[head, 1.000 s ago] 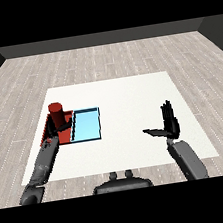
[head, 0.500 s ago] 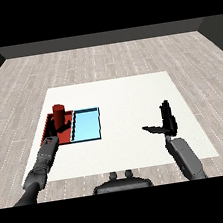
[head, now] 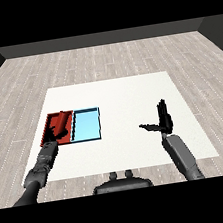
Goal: Pick the red can and put it in the red box
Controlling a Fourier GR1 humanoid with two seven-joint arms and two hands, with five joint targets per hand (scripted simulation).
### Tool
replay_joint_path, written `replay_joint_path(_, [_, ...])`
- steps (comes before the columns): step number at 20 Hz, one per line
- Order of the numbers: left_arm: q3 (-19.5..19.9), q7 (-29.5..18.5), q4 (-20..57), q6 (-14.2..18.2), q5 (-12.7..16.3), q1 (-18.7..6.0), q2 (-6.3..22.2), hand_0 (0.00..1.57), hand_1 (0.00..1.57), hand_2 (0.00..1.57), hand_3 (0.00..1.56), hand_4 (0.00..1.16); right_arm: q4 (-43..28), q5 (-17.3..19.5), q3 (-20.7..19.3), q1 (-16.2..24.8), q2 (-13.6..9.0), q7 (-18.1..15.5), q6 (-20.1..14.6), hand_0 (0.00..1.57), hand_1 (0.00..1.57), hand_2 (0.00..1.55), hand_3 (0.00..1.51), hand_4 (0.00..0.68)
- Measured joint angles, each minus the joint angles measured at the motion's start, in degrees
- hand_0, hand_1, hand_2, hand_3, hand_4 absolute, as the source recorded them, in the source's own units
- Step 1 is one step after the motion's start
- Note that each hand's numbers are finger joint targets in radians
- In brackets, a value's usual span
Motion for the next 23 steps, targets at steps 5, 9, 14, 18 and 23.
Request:
replay_joint_path(5, [0.08,2.8,2.35,-5.48,-0.21,-0.29,1.45,0.0,0.0,0.0,0.0,0.0,-0.67,-0.35,-0.64,0.07,-0.05,-0.21,0.68,0.0,0.0,0.0,0.0,0.0])
replay_joint_path(9, [-0.22,3.42,2.66,-7.28,-0.73,-0.41,2.49,0.0,0.0,0.0,0.0,0.0,-1.6,-0.45,-0.85,0.82,0.13,-0.32,1.08,0.0,0.0,0.0,0.0,0.0])
replay_joint_path(14, [1.29,0.0,-0.08,-5.33,0.46,-1.58,2.54,0.0,0.0,0.0,0.0,0.0,-1.84,-1.05,-1.75,0.22,0.37,-0.37,1.88,0.0,0.0,0.0,0.0,0.0])
replay_joint_path(18, [4.39,-7.79,-4.59,-7.38,3.31,-1.38,3.28,1.36,1.36,1.25,0.0,0.0,-3.51,-1.6,-1.87,1.47,0.23,-1.13,3.44,0.0,0.0,0.0,0.0,0.0])
replay_joint_path(23, [7.42,-17.8,-12.43,-14.71,7.18,0.62,1.93,0.0,0.0,0.0,0.0,0.0,-4.3,-1.69,-1.56,1.74,-0.34,-1.59,5.65,0.0,0.0,0.0,0.0,0.0])
